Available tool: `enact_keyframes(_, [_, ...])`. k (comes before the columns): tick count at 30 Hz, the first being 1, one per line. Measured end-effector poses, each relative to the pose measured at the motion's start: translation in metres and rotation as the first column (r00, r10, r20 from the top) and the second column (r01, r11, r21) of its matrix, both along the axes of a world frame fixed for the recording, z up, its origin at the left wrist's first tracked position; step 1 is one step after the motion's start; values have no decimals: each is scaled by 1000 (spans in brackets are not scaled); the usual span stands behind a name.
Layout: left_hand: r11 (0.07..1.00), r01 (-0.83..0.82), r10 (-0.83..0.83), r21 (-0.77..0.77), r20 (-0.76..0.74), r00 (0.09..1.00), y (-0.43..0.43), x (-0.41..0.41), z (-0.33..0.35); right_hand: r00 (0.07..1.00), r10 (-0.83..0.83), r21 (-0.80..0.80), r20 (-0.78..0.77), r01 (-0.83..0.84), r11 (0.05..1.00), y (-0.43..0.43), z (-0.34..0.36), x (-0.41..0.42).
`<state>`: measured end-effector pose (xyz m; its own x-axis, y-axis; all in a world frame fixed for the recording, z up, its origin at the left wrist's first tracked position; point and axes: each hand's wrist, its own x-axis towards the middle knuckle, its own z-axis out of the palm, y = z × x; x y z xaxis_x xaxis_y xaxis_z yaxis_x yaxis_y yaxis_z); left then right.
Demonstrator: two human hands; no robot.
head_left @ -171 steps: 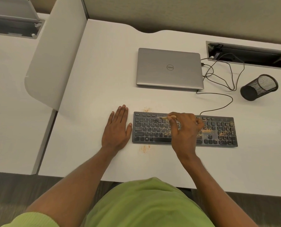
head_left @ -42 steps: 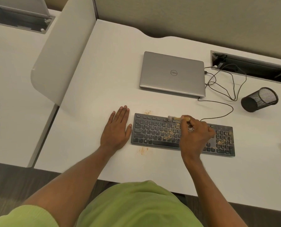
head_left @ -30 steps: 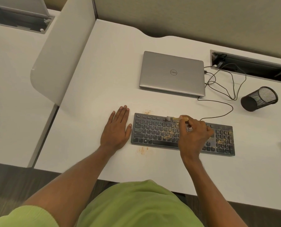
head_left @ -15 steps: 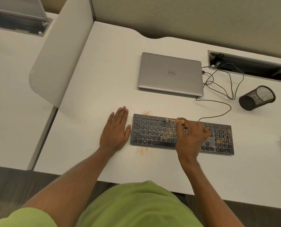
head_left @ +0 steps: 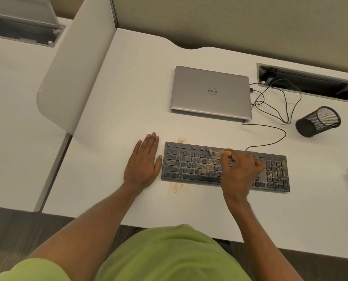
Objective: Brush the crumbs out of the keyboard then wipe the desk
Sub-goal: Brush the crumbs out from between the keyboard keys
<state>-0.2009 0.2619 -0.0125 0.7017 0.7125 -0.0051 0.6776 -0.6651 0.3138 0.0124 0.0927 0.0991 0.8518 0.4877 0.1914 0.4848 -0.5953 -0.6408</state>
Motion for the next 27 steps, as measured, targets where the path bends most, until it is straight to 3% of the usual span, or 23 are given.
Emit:
enact_keyframes(20, [1000,-1,1,3,0,1000,-1,0,3,998,-22,20,57,21,1000,1,11,0])
enact_keyframes(27, [1000,-3,3,1,-1,1000,0,0,3,1000,-20,24,-8,21,1000,-3,10,0])
